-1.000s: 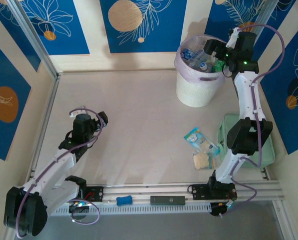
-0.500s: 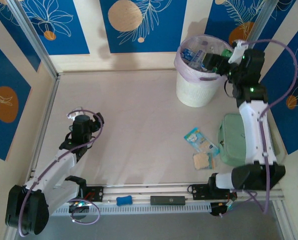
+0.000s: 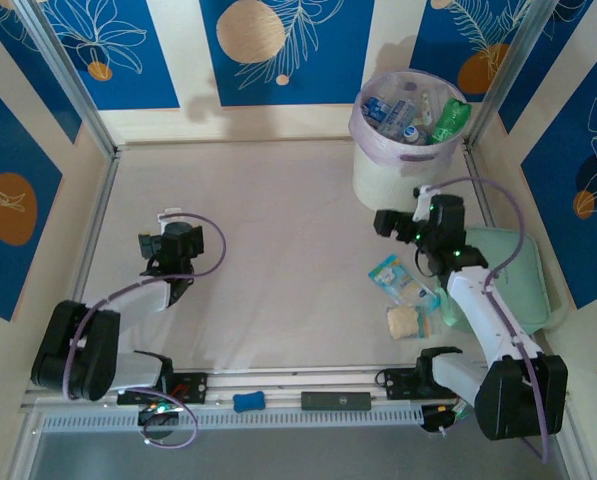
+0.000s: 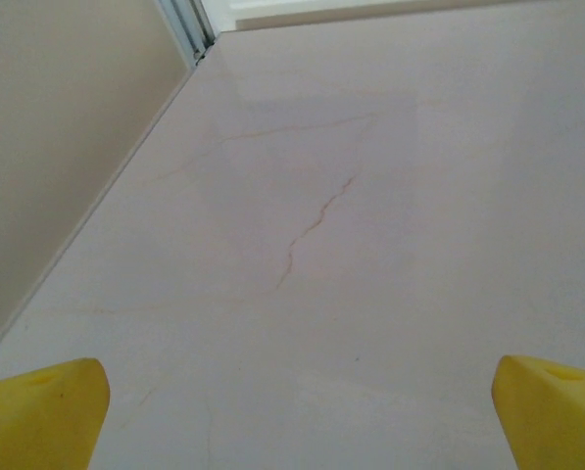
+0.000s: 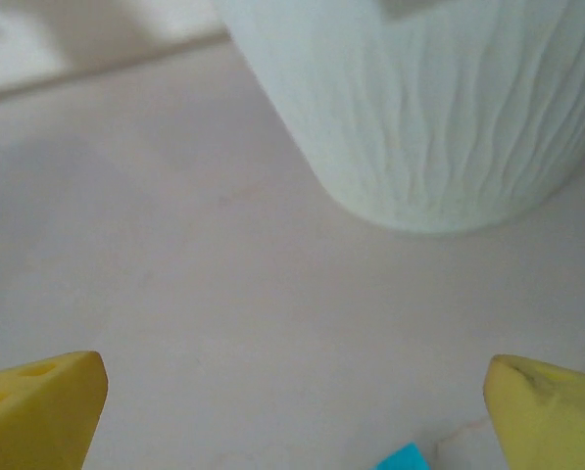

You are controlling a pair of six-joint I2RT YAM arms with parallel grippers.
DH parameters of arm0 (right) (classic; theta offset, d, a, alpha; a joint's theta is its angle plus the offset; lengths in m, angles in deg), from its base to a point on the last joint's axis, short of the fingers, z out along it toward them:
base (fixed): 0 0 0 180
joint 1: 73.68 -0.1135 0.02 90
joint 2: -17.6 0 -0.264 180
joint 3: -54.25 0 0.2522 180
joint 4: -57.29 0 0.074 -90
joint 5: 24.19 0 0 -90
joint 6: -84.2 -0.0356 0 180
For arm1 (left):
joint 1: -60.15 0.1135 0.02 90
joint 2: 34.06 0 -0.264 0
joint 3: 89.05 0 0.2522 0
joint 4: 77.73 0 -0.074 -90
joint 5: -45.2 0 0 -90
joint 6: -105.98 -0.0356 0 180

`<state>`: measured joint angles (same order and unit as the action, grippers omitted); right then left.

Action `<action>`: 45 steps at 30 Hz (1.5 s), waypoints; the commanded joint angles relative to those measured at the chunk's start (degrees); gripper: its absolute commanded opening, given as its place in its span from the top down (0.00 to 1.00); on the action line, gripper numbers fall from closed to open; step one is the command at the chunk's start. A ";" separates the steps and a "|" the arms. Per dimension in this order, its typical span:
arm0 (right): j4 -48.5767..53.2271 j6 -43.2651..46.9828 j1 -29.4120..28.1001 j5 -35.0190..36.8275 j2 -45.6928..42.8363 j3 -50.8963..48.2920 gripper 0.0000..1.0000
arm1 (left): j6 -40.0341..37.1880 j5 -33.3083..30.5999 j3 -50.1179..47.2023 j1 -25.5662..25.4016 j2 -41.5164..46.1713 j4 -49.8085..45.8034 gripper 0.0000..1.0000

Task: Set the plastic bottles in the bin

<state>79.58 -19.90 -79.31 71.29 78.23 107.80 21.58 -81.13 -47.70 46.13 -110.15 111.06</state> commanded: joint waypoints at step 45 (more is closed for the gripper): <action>-54.98 8.22 5.23 1.14 26.63 -16.03 0.01 | -9.52 17.77 -8.81 5.05 -14.39 38.33 0.00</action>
<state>26.47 -11.38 -73.98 73.25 105.00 91.84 11.40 -64.28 -57.66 50.63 -124.21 148.67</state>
